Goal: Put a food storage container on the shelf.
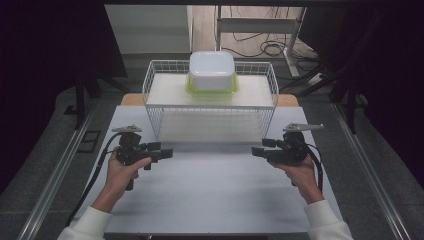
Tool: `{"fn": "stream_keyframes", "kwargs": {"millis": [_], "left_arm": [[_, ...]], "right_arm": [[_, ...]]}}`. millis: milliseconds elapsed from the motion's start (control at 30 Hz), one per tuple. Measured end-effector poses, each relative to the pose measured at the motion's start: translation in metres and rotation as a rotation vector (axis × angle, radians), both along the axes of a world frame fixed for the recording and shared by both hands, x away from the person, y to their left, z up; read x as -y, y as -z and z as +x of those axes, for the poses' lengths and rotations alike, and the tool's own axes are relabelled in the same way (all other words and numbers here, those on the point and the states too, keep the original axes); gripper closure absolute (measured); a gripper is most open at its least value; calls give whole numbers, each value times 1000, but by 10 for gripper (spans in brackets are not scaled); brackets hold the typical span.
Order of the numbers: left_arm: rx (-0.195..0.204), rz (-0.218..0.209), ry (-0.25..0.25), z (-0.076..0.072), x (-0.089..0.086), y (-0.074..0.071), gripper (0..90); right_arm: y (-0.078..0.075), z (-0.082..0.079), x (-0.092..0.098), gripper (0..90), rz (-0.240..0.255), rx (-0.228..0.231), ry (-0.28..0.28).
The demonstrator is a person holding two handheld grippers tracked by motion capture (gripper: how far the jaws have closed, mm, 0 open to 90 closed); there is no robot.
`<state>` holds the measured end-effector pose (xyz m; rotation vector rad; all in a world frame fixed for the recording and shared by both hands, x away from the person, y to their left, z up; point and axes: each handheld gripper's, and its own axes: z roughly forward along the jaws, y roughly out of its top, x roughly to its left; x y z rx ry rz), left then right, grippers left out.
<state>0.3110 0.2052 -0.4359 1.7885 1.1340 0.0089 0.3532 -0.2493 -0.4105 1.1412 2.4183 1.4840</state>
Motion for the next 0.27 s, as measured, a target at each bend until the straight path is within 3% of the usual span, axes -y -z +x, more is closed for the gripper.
{"fn": "stream_keyframes", "kwargs": {"millis": [267], "left_arm": [[3,21,-17,4,1,6,238]], "right_arm": [[7,1,2,240,31,7,24]]}}
